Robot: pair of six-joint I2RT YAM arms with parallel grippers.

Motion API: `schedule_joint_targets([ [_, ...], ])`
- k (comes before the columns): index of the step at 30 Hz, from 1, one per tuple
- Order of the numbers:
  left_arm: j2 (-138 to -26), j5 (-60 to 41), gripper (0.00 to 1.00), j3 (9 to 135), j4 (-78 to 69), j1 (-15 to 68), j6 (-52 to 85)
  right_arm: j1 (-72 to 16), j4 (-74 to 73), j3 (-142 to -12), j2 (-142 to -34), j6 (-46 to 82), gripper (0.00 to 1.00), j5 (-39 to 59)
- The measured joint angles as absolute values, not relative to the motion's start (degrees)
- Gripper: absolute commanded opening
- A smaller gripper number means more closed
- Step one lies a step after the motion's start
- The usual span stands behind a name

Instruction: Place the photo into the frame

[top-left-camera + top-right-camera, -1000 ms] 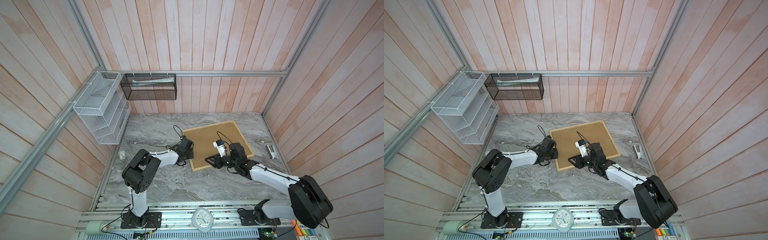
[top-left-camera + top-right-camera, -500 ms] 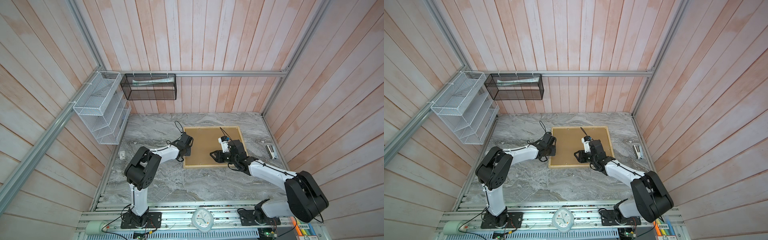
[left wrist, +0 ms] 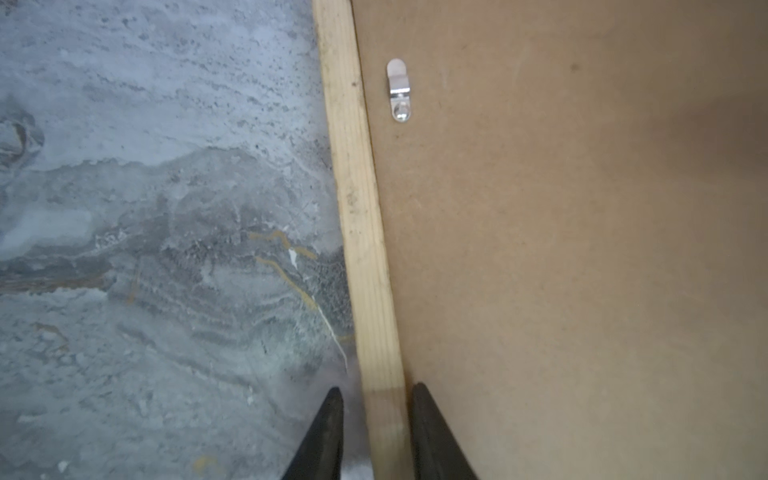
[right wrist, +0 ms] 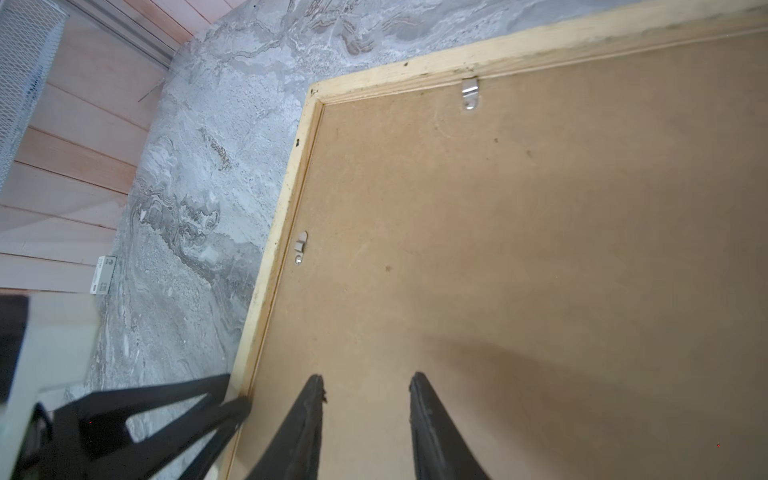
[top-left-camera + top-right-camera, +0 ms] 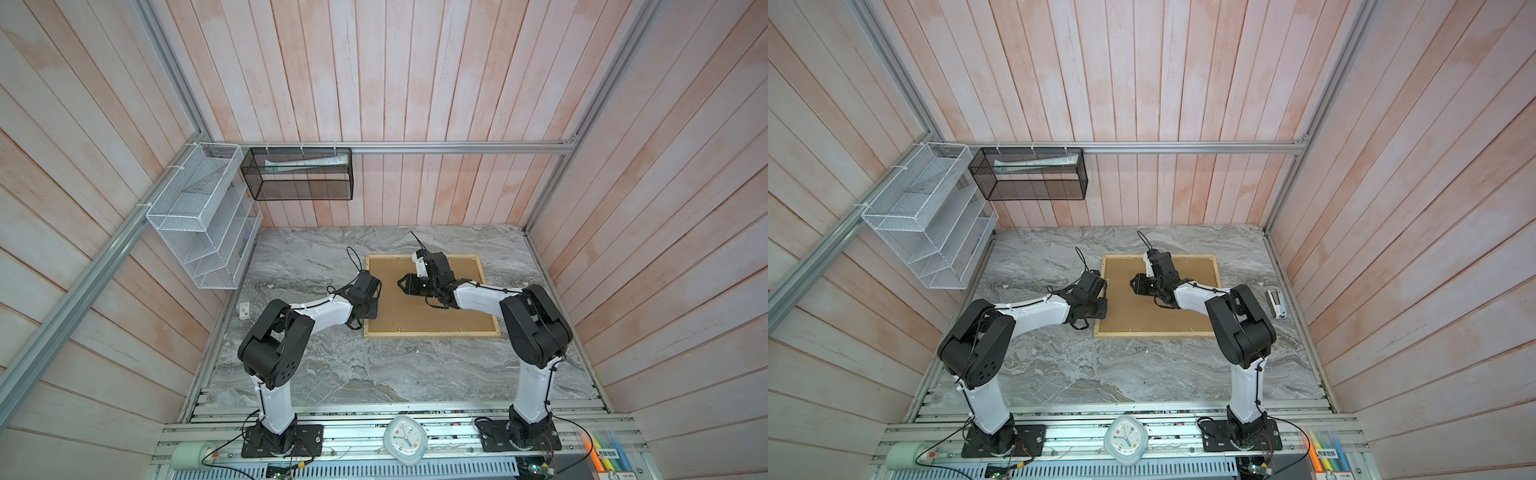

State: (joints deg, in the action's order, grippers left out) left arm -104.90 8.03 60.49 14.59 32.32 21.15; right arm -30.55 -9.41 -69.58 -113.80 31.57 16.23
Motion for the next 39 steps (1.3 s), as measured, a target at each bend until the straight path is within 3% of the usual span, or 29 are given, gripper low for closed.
schedule_joint_targets([
  [4, -102.5, 4.8, 0.21, 57.3, 13.4, 32.3, 22.4, -31.6, -9.4, -75.8, -119.3, 32.9, 0.36, 18.3],
  [16, -100.5, 1.3, 0.13, 53.4, 9.3, 31.5, 24.9, -32.7, -9.0, -84.3, -128.0, 35.4, 0.36, 23.8],
  [39, -100.6, -1.3, 0.11, 53.0, 8.0, 30.8, 23.4, -33.1, -6.4, -94.0, -134.9, 32.7, 0.36, 32.2],
])
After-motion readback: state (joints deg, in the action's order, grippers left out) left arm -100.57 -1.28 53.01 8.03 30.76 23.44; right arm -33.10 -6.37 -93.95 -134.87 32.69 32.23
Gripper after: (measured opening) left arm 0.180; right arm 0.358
